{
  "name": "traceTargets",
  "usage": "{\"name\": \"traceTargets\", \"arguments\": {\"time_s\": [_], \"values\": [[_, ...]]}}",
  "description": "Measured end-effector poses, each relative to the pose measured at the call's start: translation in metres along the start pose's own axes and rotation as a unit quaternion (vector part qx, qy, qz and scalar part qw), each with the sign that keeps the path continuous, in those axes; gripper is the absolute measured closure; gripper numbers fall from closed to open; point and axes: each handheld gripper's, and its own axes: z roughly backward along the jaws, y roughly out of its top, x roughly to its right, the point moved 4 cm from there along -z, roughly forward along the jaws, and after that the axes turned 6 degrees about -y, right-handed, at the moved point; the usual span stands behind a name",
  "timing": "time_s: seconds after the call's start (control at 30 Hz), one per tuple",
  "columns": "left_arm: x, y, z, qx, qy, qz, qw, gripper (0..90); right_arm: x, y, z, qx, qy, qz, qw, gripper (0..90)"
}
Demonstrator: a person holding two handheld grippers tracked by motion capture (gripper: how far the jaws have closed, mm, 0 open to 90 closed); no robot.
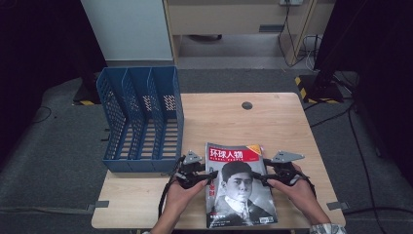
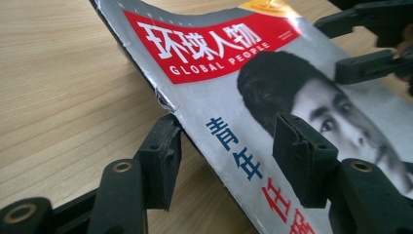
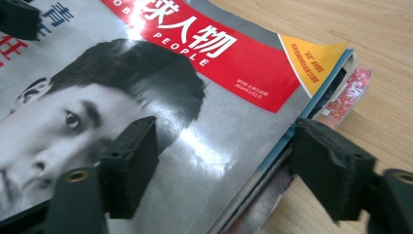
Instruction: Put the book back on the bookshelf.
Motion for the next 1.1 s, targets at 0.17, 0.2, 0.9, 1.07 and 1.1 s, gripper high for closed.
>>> {"name": "traceTargets", "arguments": {"time_s": [0.17,0.2,0.9,1.07,1.1], "values": [[0.002,0.01,0.0,-0.004,-0.015,0.001,0.9999,43.8,0.006,0.005,-0.005,0.001,-0.005,-0.002,1.0,25.9],[0.002,0.013,-0.002,-0.008,-0.017,0.003,0.9998,43.8,0.007,0.006,-0.006,0.002,-0.006,-0.002,1.0,27.0],[-0.008,0.057,-0.028,-0.074,-0.051,0.033,0.9954,48.3,0.01,0.011,-0.003,0.013,-0.019,0.036,0.9991,40.3],[-0.009,0.064,-0.039,-0.095,-0.053,0.034,0.9935,47.0,0.009,0.011,-0.003,0.013,-0.021,0.042,0.9988,39.9],[-0.009,0.066,-0.04,-0.095,-0.054,0.034,0.9934,46.6,0.008,0.011,-0.004,0.013,-0.022,0.044,0.9987,39.8]]}}
